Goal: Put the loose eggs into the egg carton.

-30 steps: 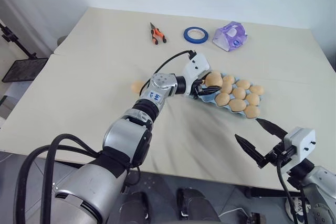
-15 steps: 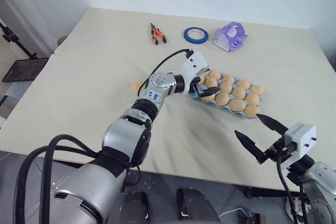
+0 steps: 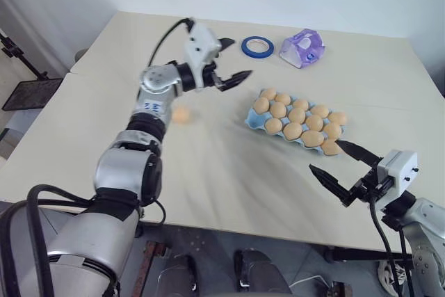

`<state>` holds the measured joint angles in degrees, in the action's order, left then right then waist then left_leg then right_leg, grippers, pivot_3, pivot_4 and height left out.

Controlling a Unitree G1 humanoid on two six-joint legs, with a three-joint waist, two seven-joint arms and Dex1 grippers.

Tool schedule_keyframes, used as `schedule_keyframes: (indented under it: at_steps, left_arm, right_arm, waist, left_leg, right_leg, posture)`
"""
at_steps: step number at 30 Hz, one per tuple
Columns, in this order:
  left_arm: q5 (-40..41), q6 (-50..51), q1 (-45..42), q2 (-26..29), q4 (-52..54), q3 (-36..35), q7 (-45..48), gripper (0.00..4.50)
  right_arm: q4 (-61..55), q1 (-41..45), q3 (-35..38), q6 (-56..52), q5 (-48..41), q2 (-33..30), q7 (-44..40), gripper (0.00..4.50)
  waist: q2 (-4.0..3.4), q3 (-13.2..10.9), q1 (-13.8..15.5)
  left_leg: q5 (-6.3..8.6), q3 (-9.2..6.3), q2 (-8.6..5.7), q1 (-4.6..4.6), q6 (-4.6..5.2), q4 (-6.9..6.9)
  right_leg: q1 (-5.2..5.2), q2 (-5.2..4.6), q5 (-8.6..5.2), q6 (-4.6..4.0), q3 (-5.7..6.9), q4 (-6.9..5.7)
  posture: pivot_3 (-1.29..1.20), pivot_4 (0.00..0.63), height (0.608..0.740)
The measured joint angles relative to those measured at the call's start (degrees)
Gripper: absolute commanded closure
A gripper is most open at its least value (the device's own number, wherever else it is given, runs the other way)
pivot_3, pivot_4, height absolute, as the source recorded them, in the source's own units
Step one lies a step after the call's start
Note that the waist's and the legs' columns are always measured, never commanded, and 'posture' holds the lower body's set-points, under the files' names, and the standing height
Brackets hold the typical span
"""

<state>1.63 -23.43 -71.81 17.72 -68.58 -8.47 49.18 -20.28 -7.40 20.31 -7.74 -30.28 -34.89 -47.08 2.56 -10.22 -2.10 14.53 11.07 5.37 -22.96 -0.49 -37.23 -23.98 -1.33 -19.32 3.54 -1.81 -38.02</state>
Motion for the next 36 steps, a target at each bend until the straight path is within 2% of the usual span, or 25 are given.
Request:
schedule_keyframes:
  at_steps: [7,15,18,22,27,31,36]
  left_arm:
    - [5.1,6.2,18.4,8.4,14.6,-4.3,-1.3,0.01]
    - [17.3,20.5,43.5,12.1,45.1,-10.4,-0.9,0.01]
    - [21.2,24.4,51.3,13.2,53.2,-13.3,-1.0,0.01]
    - [23.9,27.3,58.6,15.2,58.8,-16.1,-0.9,0.01]
    - [23.6,27.9,57.5,14.6,58.4,-15.0,-2.2,0.01]
    - [20.1,25.1,48.8,11.6,51.9,-10.4,-5.4,0.01]
    - [15.0,22.3,35.7,7.2,36.2,-4.6,-8.0,0.01]
  right_arm:
    - [4.7,4.7,-1.2,-0.5,-0.1,-2.1,-3.7,0.00]
    - [7.7,8.2,-2.6,-1.3,-0.2,-2.8,-6.5,0.00]
    - [8.0,8.9,-2.7,-1.3,-0.3,-3.1,-7.2,0.00]
    - [8.9,9.1,-2.6,-1.5,-0.4,-3.4,-7.8,0.00]
    - [9.3,10.0,-2.6,-2.0,-0.3,-3.6,-8.2,0.00]
    - [9.4,11.1,-3.2,-2.3,-0.2,-3.6,-8.1,0.00]
    - [8.8,9.4,-3.6,-2.4,0.0,-3.6,-7.2,0.00]
  waist:
    - [-0.02,0.0,0.2]
    - [-0.02,0.0,0.3]
    - [-0.01,0.0,0.2]
    - [-0.01,0.0,0.1]
    - [-0.01,0.0,0.4]
    - [0.01,0.0,0.4]
    - [0.01,0.0,0.4]
  left_leg:
    - [-0.01,0.13,0.22,0.00,-0.01,-0.20]
    - [-0.01,0.21,0.33,0.29,0.00,-0.24]
    - [0.09,0.21,0.31,0.75,-0.09,-0.06]
    - [0.11,0.11,0.30,0.80,-0.04,0.13]
    - [0.04,-0.13,0.30,0.76,-0.01,0.16]
    - [0.02,-0.14,0.24,0.75,0.10,0.15]
    - [0.05,-0.14,0.25,0.58,0.08,0.16]
  right_leg:
    - [-0.02,0.02,0.00,-0.01,-0.02,-0.19]
    - [0.15,-0.09,-0.01,-0.02,-0.10,-0.41]
    - [0.54,-0.16,-0.03,-0.09,-0.18,-0.32]
    - [0.60,-0.21,0.07,-0.25,-0.28,-0.16]
    - [0.73,-0.23,0.08,-0.60,-0.23,0.09]
    - [0.86,-0.29,0.12,-0.60,-0.23,0.27]
    - [0.73,-0.19,0.31,-0.22,-0.20,0.36]
  posture:
    - [0.00,0.150,0.740]
    - [0.00,0.150,0.740]
    - [0.00,0.150,0.740]
    - [0.00,0.150,0.740]
    - [0.00,0.150,0.740]
    - [0.00,0.150,0.740]
    - [0.00,0.150,0.740]
